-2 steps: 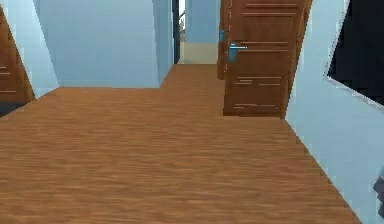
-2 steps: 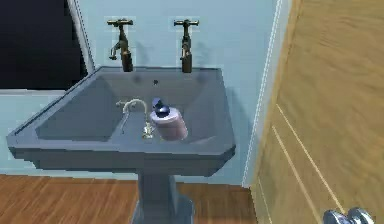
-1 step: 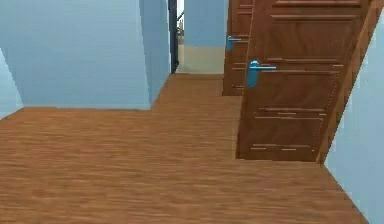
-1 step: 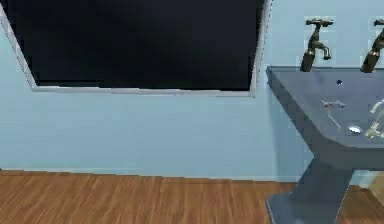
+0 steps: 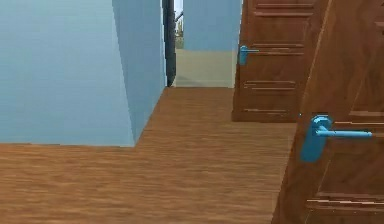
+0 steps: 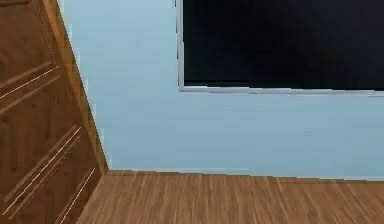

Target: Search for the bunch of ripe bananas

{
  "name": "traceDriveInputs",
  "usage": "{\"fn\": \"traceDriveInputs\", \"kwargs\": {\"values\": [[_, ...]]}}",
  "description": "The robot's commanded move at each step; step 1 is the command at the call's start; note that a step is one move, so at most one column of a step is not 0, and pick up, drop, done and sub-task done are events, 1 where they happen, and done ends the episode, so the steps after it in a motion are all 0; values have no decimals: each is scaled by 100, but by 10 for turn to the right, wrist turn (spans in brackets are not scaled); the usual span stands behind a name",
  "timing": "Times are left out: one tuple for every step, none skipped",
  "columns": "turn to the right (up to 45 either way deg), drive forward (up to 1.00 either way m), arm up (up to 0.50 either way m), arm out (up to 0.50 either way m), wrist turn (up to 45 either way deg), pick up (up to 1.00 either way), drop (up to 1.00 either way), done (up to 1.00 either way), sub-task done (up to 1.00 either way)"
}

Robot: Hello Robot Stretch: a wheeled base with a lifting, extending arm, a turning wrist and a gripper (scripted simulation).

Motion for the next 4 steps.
{"fn": "traceDriveInputs", "kwargs": {"values": [[30, 0, 0, 0, 0, 0, 0, 0, 0], [0, 60, 0, 0, 0, 0, 0, 0, 0], [0, 100, 0, 0, 0, 0, 0, 0, 0], [0, 100, 0, 0, 0, 0, 0, 0, 0]]}}
